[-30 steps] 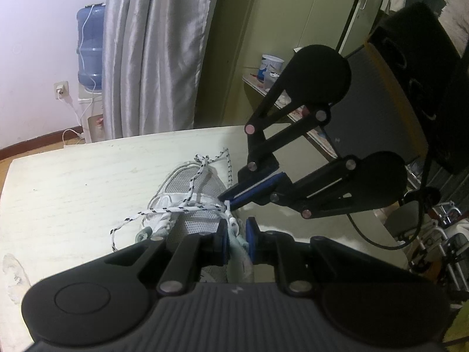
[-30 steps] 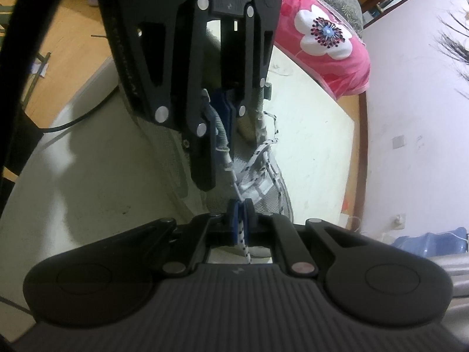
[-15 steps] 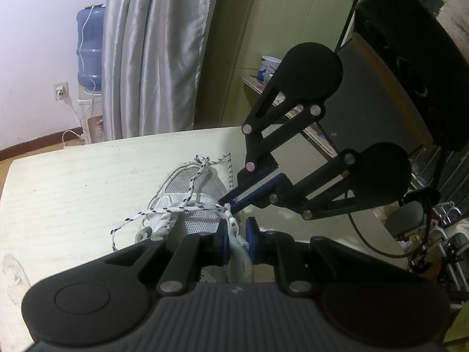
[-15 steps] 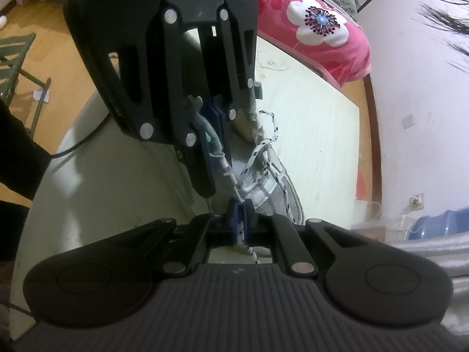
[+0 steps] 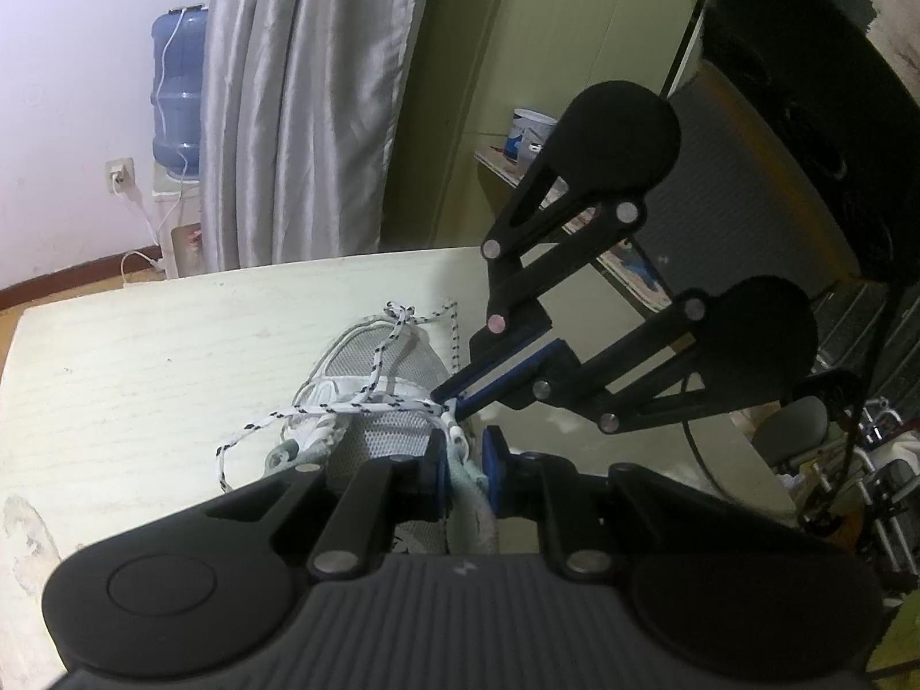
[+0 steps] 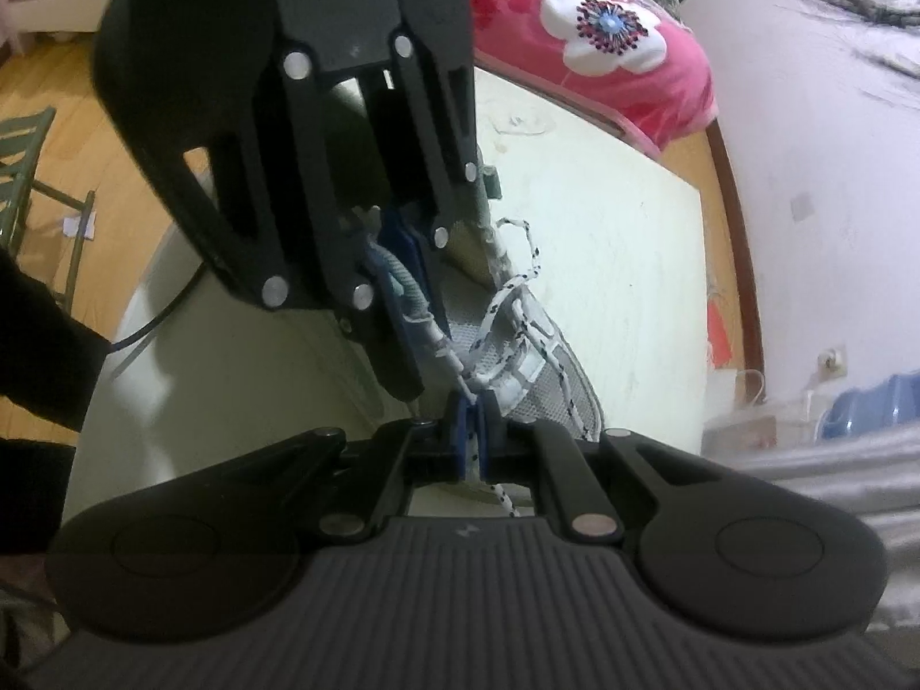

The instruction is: Lace up shoes with both hands

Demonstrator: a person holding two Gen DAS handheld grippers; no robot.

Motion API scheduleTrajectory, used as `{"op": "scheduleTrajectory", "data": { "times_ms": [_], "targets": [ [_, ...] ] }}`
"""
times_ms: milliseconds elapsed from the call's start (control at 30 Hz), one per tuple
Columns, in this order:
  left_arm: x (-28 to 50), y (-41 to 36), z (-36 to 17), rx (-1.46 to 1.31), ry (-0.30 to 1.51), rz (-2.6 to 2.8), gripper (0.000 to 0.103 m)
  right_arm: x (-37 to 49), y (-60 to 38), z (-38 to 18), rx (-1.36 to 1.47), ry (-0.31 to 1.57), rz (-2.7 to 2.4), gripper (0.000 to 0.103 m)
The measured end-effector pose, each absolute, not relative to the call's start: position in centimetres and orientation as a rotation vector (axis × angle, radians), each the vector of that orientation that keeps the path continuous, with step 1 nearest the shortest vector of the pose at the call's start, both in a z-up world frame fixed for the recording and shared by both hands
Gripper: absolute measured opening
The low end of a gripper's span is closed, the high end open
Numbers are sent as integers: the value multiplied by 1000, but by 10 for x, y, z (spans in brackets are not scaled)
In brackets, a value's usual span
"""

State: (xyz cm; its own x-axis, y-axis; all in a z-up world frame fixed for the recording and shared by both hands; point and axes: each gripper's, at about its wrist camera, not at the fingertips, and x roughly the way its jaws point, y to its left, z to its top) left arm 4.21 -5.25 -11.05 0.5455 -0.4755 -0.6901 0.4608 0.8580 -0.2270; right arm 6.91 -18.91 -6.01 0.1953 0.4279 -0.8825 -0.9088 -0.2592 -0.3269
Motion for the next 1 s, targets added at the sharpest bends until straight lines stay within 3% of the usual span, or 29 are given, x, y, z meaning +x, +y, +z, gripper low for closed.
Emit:
{"op": "scheduleTrajectory", "data": {
  "times_ms": [200, 367, 467, 667, 767, 867, 1000],
  "targets": [
    [42, -52, -110, -19, 828, -545, 13, 54, -208, -53, -1307, 429, 1452, 3],
    [43, -51, -108, -24, 843, -546, 14, 52, -224, -47, -1297, 449, 1424, 4],
    [44, -51, -108, -34, 852, -538, 14, 64, -190, -66, -1329, 433, 1407, 6],
    [44, -52, -106, -58, 868, -526, 22, 71, -185, -68, -1315, 409, 1413, 22],
    [43, -55, -104, -75, 881, -508, 29, 79, -185, -66, -1273, 435, 1400, 25],
    [43, -54, -102, -125, 901, -465, 30, 104, -190, -62, -1084, 612, 1353, 25],
    [40, -51, -99, -212, 910, -388, 29, 174, -219, -61, -400, 1066, 1168, 25]
  ]
}}
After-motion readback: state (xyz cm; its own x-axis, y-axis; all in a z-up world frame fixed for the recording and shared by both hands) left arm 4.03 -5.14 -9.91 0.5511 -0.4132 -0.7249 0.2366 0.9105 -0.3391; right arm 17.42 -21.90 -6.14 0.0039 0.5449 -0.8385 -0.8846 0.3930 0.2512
